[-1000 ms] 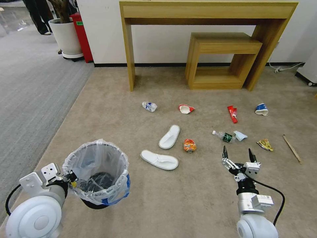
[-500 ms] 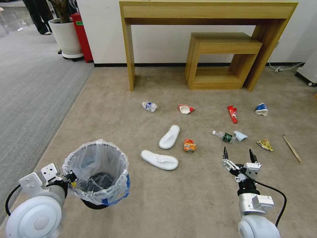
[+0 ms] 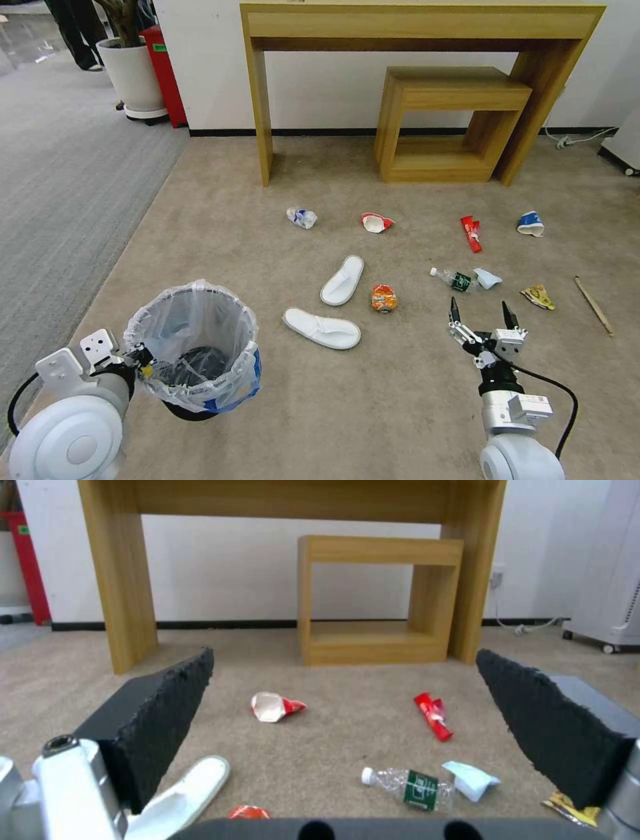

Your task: Pick up the trash bin and place the garbage on the floor into it.

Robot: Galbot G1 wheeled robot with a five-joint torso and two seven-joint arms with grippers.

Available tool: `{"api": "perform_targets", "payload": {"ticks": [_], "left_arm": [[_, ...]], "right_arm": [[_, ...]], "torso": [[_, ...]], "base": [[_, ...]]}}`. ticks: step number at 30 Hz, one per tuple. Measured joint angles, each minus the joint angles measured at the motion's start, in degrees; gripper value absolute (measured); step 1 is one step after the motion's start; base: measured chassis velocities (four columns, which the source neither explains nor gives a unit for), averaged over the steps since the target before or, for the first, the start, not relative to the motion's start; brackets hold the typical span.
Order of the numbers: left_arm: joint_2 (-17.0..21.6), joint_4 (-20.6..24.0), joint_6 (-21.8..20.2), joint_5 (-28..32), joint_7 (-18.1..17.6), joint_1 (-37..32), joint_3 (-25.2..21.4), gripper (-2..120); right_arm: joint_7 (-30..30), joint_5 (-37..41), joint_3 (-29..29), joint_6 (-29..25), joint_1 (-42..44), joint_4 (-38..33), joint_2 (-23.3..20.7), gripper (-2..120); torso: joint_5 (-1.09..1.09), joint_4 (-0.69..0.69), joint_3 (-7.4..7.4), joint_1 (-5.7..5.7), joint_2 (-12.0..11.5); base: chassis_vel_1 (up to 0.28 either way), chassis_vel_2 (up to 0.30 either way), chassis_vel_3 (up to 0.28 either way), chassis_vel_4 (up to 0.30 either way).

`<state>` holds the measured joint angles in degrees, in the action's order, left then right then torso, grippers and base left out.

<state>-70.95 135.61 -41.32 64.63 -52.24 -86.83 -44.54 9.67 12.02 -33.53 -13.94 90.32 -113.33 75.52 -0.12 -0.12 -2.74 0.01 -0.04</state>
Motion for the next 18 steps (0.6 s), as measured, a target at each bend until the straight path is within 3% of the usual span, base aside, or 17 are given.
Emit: {"api": "perform_targets", "payload": {"ticks": [18], "left_arm": [[-0.05,-0.02,0.09,-0.18,0.13,-0.02,0.03,1]], "right_arm": [[-0.29,-0.03,0.06,-0.04,-0.08,0.09,-0.04,100]], "torso": [[0.00,0.00,0.00,0.00,0.00]], "base": [[-0.037,0.050,0.046,-0.052]]}}
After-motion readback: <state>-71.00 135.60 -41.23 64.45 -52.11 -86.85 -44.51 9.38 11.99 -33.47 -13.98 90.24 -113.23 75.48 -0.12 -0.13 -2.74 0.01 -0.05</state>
